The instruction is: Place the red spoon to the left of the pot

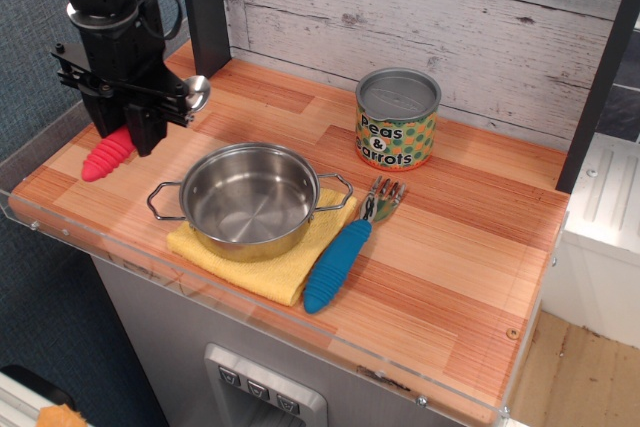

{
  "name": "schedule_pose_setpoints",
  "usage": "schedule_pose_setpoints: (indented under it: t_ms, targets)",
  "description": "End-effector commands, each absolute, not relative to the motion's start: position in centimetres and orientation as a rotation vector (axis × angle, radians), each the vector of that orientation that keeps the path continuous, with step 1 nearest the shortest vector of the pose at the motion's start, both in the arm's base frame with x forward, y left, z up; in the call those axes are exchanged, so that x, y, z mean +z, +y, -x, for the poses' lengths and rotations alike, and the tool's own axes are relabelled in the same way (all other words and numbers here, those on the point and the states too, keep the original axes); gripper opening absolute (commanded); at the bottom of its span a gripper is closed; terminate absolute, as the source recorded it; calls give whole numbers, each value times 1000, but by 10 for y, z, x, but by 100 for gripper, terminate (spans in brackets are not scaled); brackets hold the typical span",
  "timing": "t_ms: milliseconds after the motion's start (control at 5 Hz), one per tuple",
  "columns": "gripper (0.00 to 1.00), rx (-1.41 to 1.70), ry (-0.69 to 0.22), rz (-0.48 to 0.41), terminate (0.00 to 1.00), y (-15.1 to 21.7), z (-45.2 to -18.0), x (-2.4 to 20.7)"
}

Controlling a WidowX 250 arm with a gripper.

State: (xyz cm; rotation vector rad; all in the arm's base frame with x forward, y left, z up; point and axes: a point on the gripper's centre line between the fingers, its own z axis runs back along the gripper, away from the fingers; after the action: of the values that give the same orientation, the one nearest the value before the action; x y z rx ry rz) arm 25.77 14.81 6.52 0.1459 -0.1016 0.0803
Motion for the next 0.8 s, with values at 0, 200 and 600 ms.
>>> schedule_pose_setpoints:
  t_ms: [0,200,600]
  targets:
    - [0,34,-120,-204,0,163,-269,62]
    - [0,67,-148,-192,0,158,-272,54]
    - [0,66,-156,-169,0,149,-274,42]
